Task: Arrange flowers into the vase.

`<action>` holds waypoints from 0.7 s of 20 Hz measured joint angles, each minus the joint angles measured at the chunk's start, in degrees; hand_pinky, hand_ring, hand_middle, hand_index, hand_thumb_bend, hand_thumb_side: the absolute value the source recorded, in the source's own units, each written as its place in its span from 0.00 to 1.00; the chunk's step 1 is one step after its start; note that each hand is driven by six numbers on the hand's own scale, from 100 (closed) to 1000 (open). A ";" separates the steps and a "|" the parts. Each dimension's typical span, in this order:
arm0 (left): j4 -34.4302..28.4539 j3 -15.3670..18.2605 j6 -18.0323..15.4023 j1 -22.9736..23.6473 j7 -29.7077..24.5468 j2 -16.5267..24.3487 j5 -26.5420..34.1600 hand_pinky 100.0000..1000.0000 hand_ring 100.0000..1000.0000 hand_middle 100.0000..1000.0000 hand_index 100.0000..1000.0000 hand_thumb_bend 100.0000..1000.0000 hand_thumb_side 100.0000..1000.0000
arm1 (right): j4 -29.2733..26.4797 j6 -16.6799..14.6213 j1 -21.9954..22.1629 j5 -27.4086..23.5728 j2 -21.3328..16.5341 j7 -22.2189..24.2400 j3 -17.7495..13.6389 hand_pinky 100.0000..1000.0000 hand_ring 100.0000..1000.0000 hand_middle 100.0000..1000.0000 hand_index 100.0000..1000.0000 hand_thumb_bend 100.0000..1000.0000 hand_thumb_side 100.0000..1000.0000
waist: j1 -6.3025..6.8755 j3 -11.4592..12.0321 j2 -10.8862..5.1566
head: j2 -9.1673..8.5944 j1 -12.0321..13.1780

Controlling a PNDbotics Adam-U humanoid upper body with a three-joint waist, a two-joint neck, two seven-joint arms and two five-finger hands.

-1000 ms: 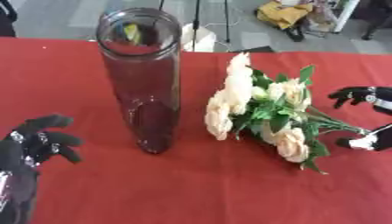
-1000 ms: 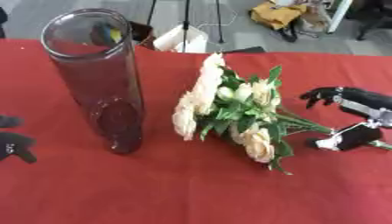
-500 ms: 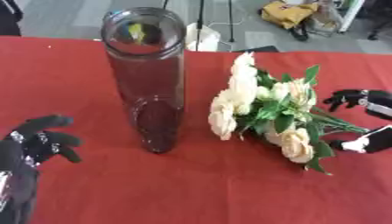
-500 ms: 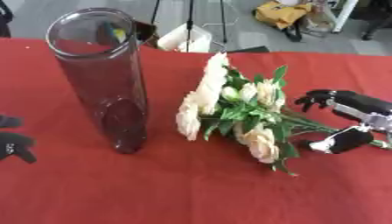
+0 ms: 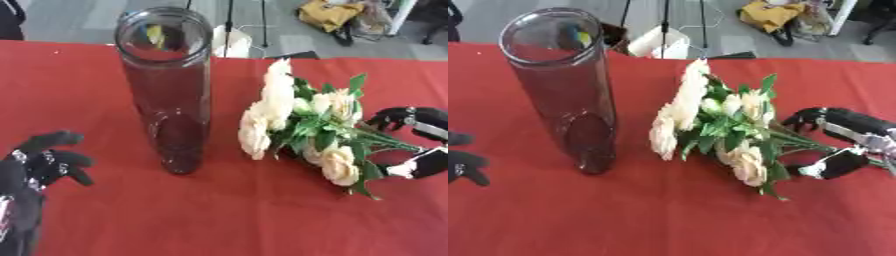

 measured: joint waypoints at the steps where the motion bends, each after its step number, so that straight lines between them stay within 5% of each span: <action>1: 0.00 0.00 0.00 0.00 0.00 0.00 0.00 0.40 0.56 0.67 0.78 0.04 1.00 | 0.00 0.14 -0.01 0.10 0.04 -0.14 0.01 0.68 0.94 0.59 0.88 0.37 0.38 | 0.00 0.00 0.00 | -0.01 -0.03; 14: 0.00 -0.01 0.12 0.00 -0.16 0.00 0.00 0.40 0.56 0.67 0.78 0.04 1.00 | 0.02 1.08 -0.01 0.04 0.55 -3.30 0.18 0.52 0.87 0.45 0.79 0.31 0.44 | 0.02 -0.23 0.11 | -0.47 -0.35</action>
